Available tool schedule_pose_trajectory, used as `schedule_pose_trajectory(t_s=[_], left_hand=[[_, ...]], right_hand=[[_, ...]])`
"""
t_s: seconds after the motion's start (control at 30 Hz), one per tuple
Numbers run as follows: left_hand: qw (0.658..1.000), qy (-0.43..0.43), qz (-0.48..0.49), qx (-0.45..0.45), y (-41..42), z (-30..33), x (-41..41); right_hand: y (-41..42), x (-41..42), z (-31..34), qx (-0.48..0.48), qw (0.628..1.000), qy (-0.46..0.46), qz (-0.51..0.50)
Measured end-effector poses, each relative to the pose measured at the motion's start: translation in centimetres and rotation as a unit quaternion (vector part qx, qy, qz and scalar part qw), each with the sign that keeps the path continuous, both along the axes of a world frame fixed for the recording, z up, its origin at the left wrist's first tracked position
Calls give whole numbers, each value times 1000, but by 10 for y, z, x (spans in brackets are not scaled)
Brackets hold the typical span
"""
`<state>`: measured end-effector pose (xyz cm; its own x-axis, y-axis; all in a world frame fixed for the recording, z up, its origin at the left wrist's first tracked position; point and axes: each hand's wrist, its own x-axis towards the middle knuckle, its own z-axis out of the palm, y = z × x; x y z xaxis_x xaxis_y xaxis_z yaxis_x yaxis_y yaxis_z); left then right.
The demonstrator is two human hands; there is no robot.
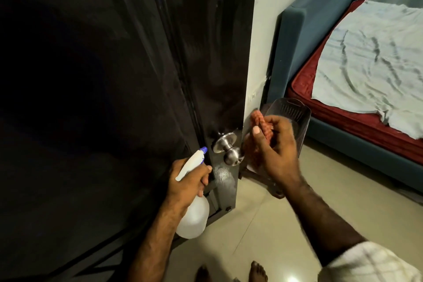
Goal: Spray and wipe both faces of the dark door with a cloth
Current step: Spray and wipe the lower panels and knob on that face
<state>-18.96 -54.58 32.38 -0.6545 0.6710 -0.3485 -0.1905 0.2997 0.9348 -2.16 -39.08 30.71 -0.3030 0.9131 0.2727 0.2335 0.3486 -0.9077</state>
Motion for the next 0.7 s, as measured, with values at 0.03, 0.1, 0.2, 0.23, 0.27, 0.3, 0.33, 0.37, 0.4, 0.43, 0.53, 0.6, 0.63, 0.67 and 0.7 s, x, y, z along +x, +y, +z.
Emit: schedule_pose_trajectory(t_s=[0.03, 0.1, 0.2, 0.23, 0.27, 0.3, 0.33, 0.37, 0.4, 0.43, 0.53, 0.6, 0.63, 0.67, 0.7], left_hand=[[1000, 1, 1, 8, -1, 2, 0], [1000, 6, 6, 18, -5, 5, 0], [1000, 15, 4, 24, -11, 6, 1], [1000, 17, 6, 23, -12, 7, 1], [1000, 19, 8, 22, -14, 6, 0], [1000, 18, 10, 17, -14, 4, -2], [1000, 13, 11, 11, -15, 2, -3], [1000, 7, 13, 5, -15, 2, -4], [1000, -1, 13, 0, -16, 0, -4], [1000, -6, 12, -2, -15, 1, -3], [1000, -19, 20, 3, -15, 3, -1], [999, -22, 24, 7, -16, 5, -1], [999, -25, 28, 7, -16, 5, -3], [999, -27, 32, 9, -16, 6, -5], [999, -22, 34, 11, -18, 8, -6]], right_hand=[[-5, -11, 0, 22, 999, 25, -4], [-18, -35, 1, 55, 998, 39, 5], [-35, -57, -24, 119, 992, 6, -26], [-37, -59, -34, 121, 992, 7, -39], [-36, -60, -40, 103, 994, 8, -44], [-33, -61, -39, 73, 996, 8, -48], [-27, -63, -35, 38, 998, 2, -54], [-21, -68, -29, 2, 998, -12, -59], [-14, -71, -24, -31, 997, -29, -60], [-6, -76, -18, -46, 996, -57, -56], [-5, -86, -22, 55, 986, -153, -27], [-12, -85, -25, 132, 979, -153, 10], [-13, -84, -25, 169, 970, -170, 33], [-10, -85, -28, 221, 952, -205, 54], [-9, -87, -30, 285, 922, -252, 71]])
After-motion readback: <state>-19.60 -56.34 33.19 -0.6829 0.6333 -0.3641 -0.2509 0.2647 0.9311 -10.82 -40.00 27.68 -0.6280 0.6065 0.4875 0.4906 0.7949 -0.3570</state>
